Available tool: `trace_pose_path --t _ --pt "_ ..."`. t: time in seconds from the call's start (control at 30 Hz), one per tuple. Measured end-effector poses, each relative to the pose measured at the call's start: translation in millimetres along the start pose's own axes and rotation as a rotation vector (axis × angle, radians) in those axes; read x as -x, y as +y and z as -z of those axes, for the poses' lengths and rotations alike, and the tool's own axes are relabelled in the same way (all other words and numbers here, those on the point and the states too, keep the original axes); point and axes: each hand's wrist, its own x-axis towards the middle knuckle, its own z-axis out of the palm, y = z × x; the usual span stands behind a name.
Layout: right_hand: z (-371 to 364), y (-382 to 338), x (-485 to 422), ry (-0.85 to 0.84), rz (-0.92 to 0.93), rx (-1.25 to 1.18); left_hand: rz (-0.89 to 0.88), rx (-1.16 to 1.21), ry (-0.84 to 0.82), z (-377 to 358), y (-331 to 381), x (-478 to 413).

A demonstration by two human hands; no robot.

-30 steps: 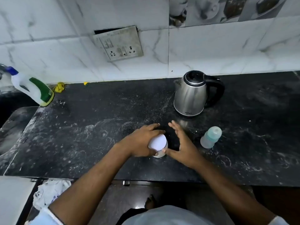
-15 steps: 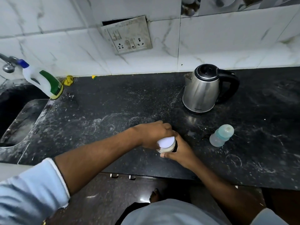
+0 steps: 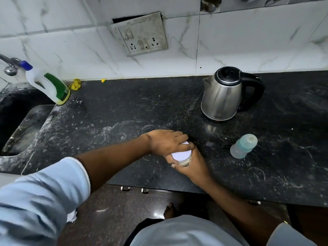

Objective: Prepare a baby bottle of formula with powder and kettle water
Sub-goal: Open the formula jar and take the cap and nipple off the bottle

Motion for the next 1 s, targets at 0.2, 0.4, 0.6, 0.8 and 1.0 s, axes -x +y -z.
trace_pose_path --t 0.2,0.4,0.6,0.8,1.0 --pt "-6.7 1.8 -0.9 0.065 -0.022 0.074 0.023 -0.133 0.075 -20.0 3.4 -1.9" --pt "-15.9 0.4 2.4 0.127 -0.012 0.072 0.543 -0.127 0.044 -20.3 50.0 -7.6" --pt "-8.9 3.5 4.8 0.0 -0.075 0.08 1.197 0.241 -0.214 18.0 93.9 -40.6" --pt "-10.1 -2.8 2.0 0.037 -0.064 0.052 1.286 0.426 -0.459 89.0 69.2 -37.8" --pt "-10.1 -8.2 6.8 0.074 -0.076 0.038 0.743 0.49 -0.567 86.0 37.6 -20.9"
